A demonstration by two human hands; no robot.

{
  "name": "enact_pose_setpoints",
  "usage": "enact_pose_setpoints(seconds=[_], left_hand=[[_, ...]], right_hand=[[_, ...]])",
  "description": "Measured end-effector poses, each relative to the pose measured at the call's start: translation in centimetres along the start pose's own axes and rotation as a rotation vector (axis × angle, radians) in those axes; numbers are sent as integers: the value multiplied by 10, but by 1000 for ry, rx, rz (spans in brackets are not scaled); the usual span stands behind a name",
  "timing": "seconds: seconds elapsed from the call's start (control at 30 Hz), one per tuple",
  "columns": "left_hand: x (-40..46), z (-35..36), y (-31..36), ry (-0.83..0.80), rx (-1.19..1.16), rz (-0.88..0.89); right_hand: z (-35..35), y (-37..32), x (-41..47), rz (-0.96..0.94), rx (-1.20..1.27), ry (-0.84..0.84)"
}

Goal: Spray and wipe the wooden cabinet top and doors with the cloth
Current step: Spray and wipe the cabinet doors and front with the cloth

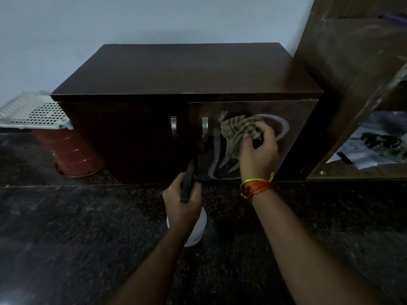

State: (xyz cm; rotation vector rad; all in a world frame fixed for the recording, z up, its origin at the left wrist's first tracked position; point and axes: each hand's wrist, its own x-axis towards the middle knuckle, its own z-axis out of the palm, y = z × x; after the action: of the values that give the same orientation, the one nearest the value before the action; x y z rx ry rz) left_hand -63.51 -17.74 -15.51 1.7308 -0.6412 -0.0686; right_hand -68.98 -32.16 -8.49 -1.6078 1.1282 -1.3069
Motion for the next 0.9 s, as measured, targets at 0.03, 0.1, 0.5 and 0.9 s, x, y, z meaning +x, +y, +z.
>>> enact_pose_setpoints(seconds=[0.03,0.1,0.5,0.9], left_hand=[[4,0,2,16,-2,8],[10,0,3,39,-16,13],[37,0,-1,83,-37,14],[31,-4,3,55,-84,9]], right_hand=[[5,-5,1,-43,-2,-7],[15,-11,7,-105,-16,2],[80,-21,-2,-466,-259,-50],[61,-20,17,-390,-271,24]])
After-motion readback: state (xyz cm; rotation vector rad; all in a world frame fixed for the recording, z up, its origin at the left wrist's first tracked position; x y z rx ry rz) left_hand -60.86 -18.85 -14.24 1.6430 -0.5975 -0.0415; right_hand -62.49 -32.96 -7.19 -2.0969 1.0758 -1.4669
